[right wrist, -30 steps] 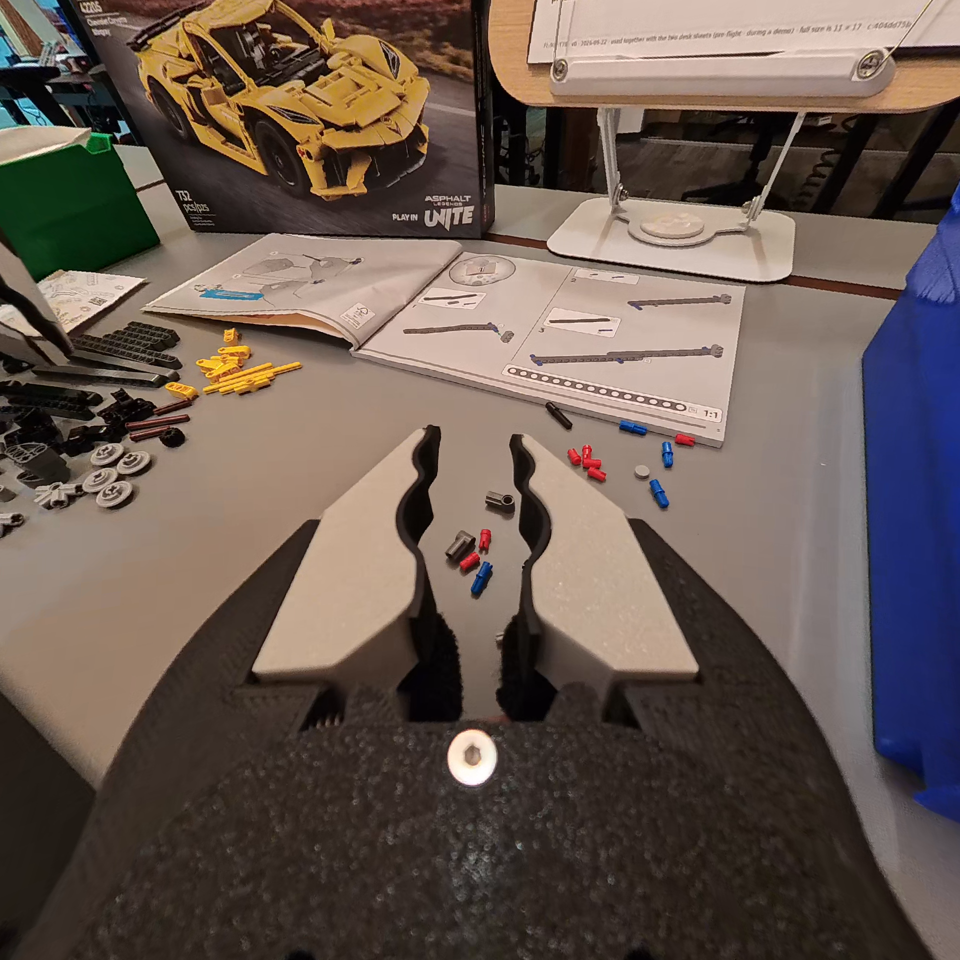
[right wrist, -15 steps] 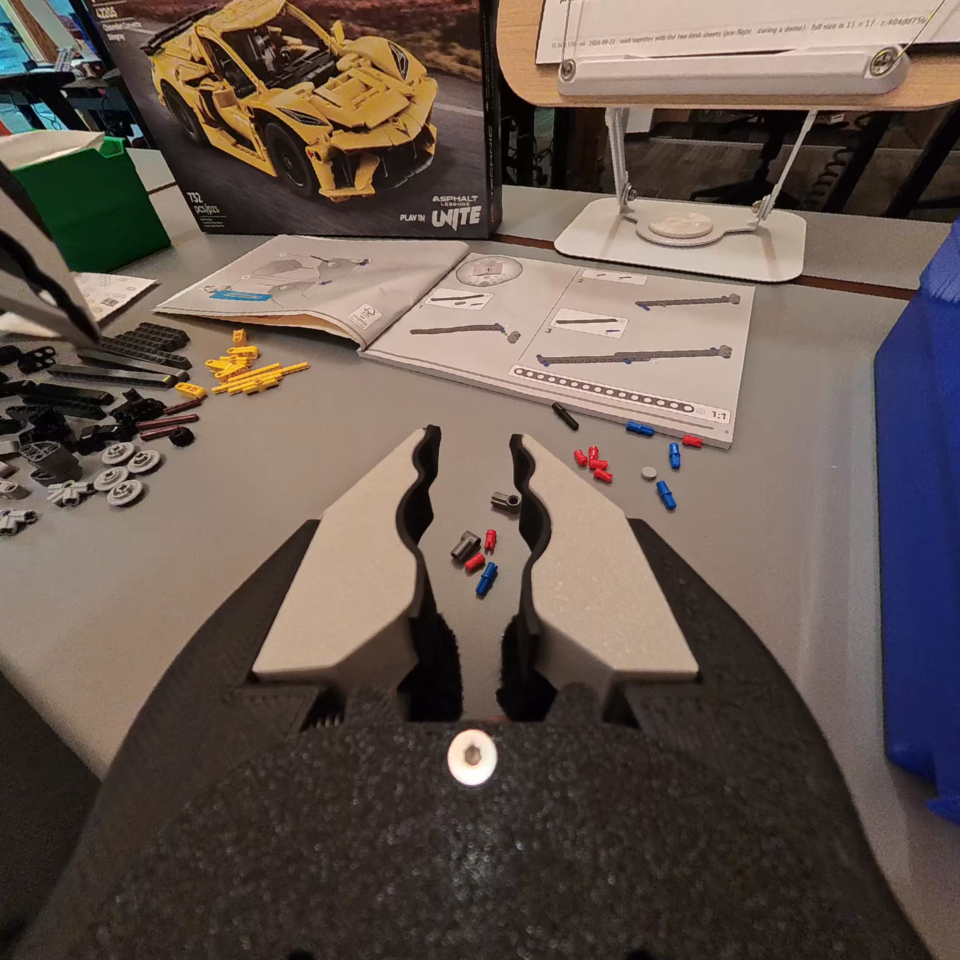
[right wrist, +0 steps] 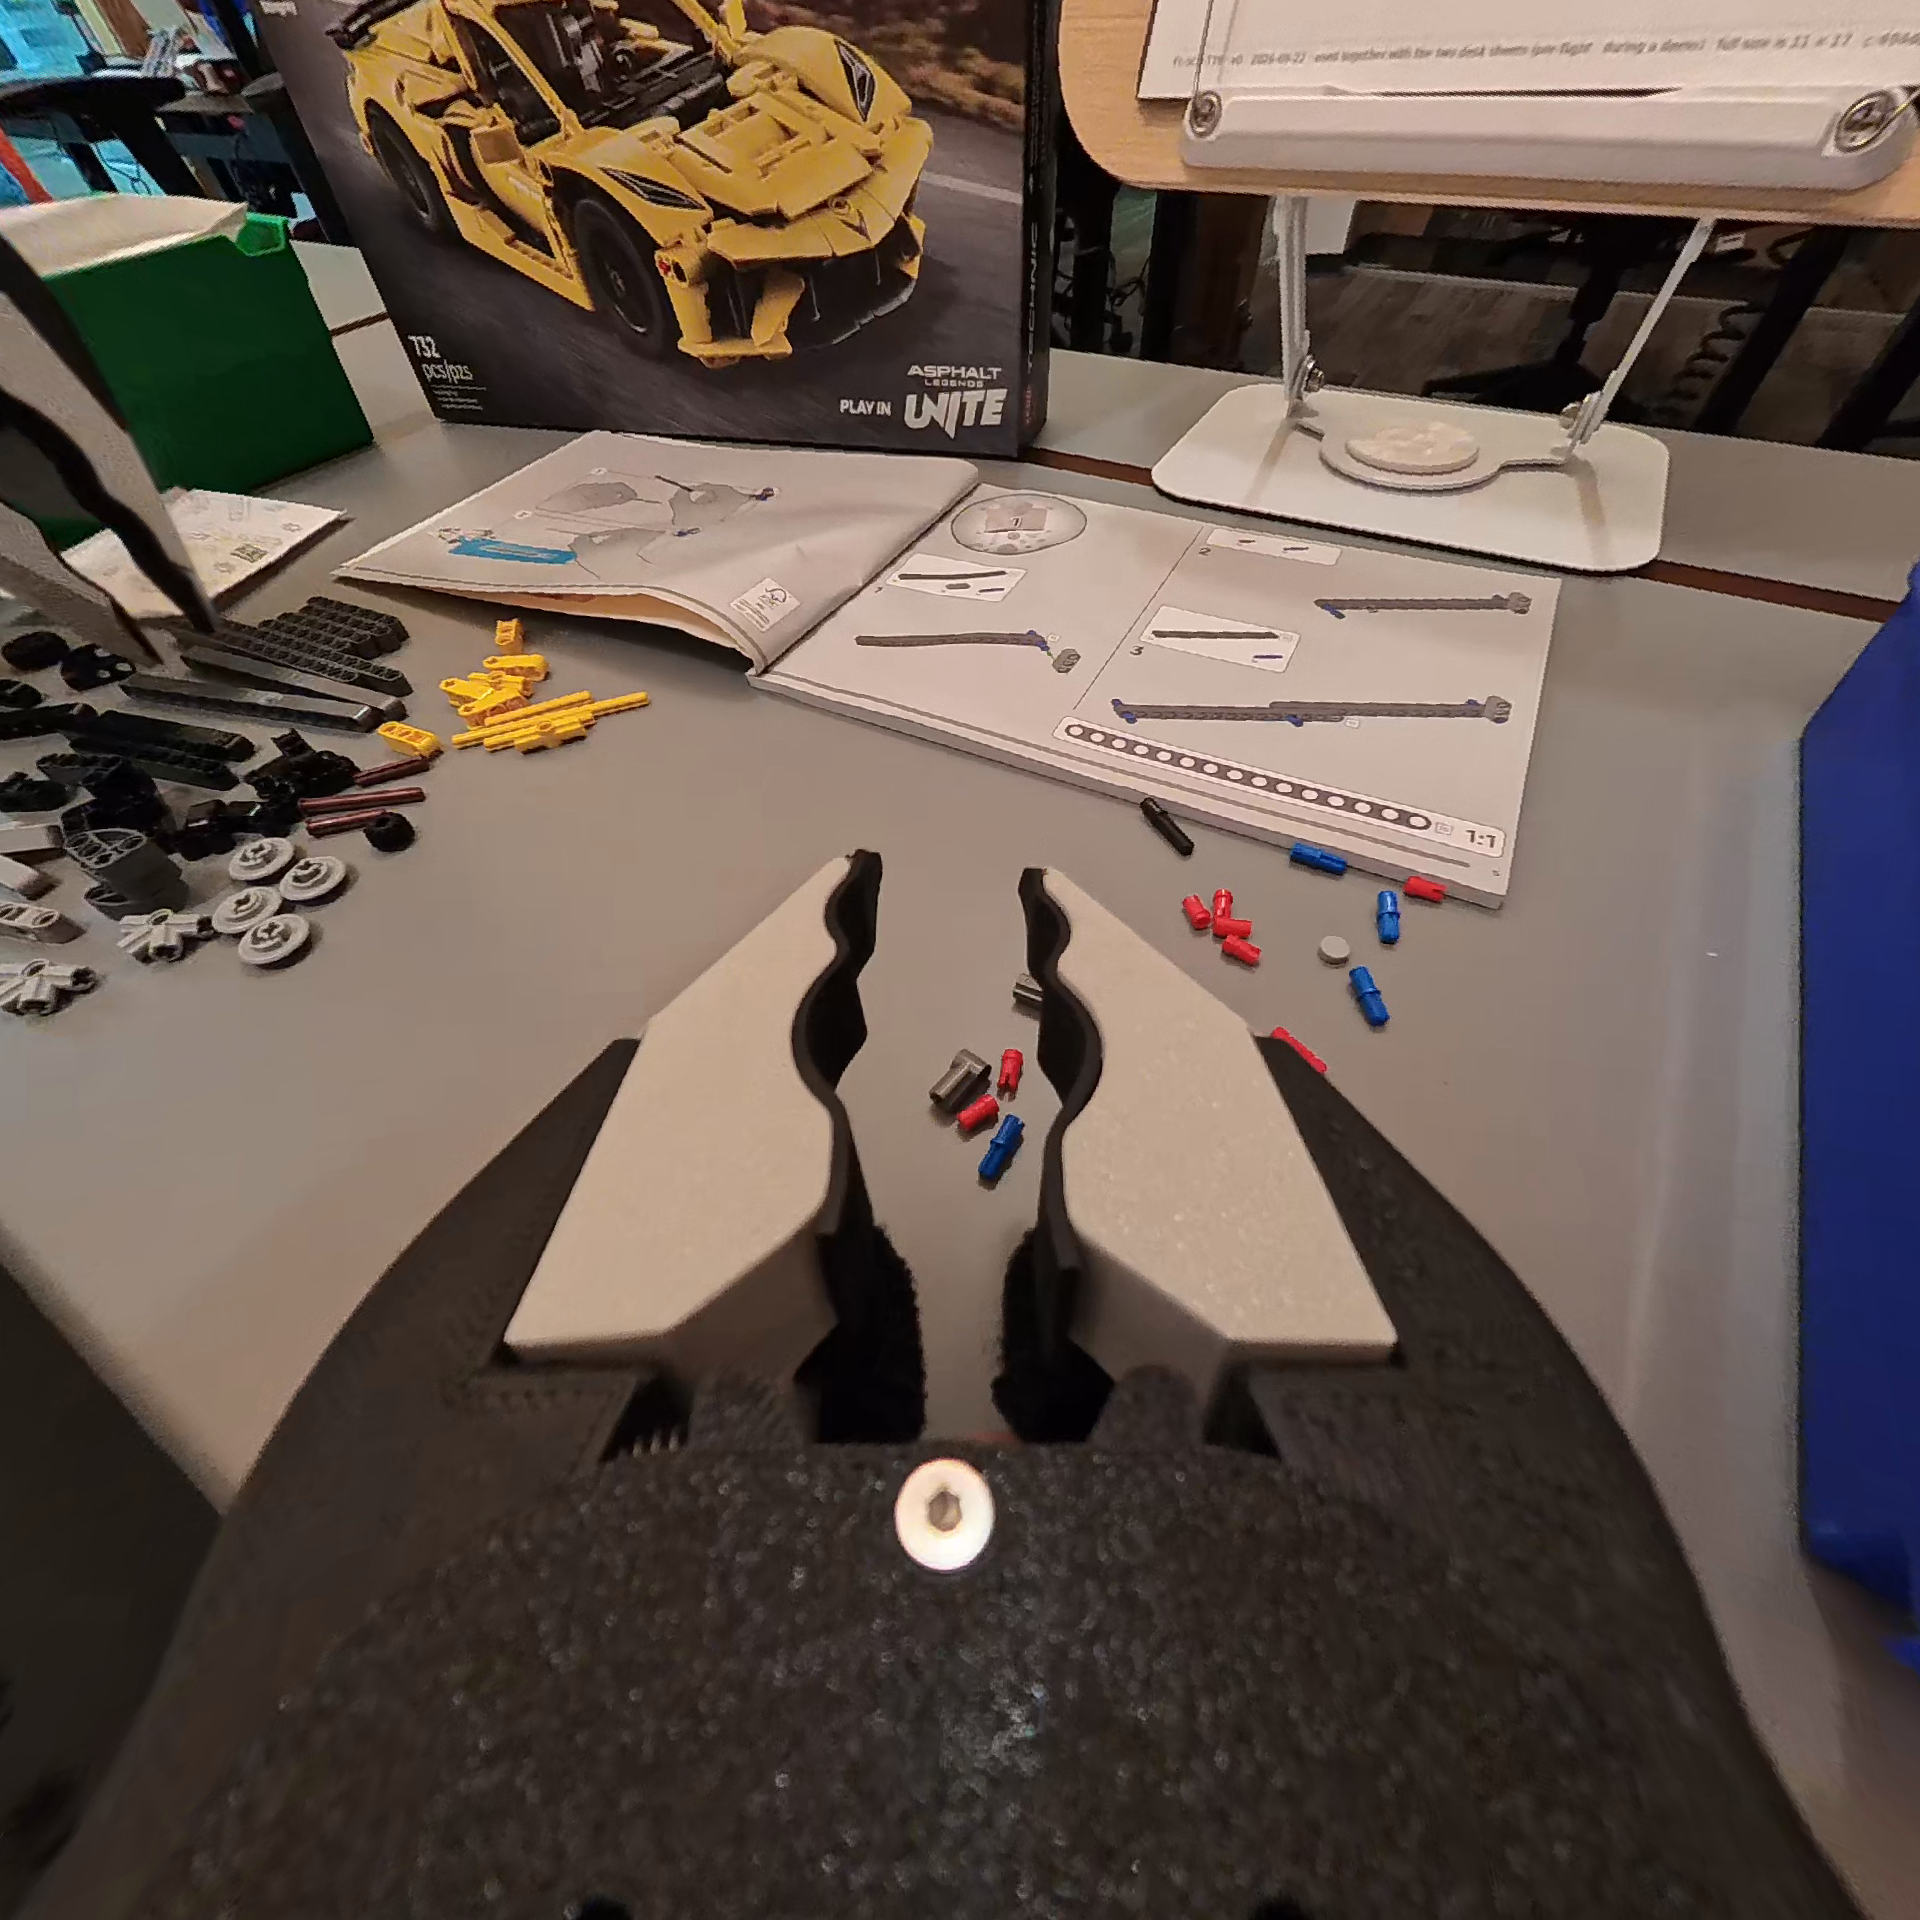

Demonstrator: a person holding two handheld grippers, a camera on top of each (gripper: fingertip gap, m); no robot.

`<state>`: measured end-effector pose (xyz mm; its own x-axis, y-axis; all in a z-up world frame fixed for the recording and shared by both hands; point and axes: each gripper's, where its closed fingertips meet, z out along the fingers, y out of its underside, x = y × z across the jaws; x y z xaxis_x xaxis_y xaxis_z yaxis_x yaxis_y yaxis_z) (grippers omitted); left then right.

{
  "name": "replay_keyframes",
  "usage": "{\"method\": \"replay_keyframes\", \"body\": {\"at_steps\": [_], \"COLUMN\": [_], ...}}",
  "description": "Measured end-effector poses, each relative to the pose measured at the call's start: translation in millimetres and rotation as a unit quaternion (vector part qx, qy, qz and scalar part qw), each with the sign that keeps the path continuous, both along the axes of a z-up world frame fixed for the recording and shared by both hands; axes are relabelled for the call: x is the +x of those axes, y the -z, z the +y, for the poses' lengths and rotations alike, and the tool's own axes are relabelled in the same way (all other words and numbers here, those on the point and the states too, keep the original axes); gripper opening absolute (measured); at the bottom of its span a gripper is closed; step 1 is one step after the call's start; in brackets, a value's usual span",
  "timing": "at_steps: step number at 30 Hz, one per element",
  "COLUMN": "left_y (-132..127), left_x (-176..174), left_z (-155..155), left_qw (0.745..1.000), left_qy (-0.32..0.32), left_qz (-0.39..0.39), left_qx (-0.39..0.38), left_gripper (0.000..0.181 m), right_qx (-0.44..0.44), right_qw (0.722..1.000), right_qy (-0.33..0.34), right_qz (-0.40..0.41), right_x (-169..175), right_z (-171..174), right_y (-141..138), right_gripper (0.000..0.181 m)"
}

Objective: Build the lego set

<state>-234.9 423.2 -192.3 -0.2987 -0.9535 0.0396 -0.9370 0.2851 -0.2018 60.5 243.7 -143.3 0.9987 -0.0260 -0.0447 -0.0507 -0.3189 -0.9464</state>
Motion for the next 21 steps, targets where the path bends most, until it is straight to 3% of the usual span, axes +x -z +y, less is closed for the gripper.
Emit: {"method": "replay_keyframes", "body": {"at_steps": [5,14,18,21], "left_y": [7.8,20.1,-8.2,-53.1], "left_x": [-0.6,9.3,23.7,71.0], "left_z": [-5.3,-0.9,-6.2,-9.6], "left_qw": [0.999,1.0,0.999,0.995], "left_qy": [0.01,0.01,0.017,0.046], "left_qz": [-0.037,-0.013,-0.015,-0.057], "left_qx": [0.009,0.01,-0.037,-0.063], "left_gripper": [0.017,0.006,0.006,0.006], "right_qx": [-0.008,-0.012,-0.012,-0.012], "right_qw": [1.0,1.0,1.0,1.0], "right_qy": [-0.002,0.0,-0.003,-0.005], "right_qz": [-0.005,-0.005,-0.005,-0.009], "right_x": [-0.7,0.7,-0.3,-1.5], "right_z": [1.6,1.9,2.4,2.7], "right_y": [2.7,4.4,4.4,4.2], "right_gripper": [0.027,0.028,0.027,0.027]}}
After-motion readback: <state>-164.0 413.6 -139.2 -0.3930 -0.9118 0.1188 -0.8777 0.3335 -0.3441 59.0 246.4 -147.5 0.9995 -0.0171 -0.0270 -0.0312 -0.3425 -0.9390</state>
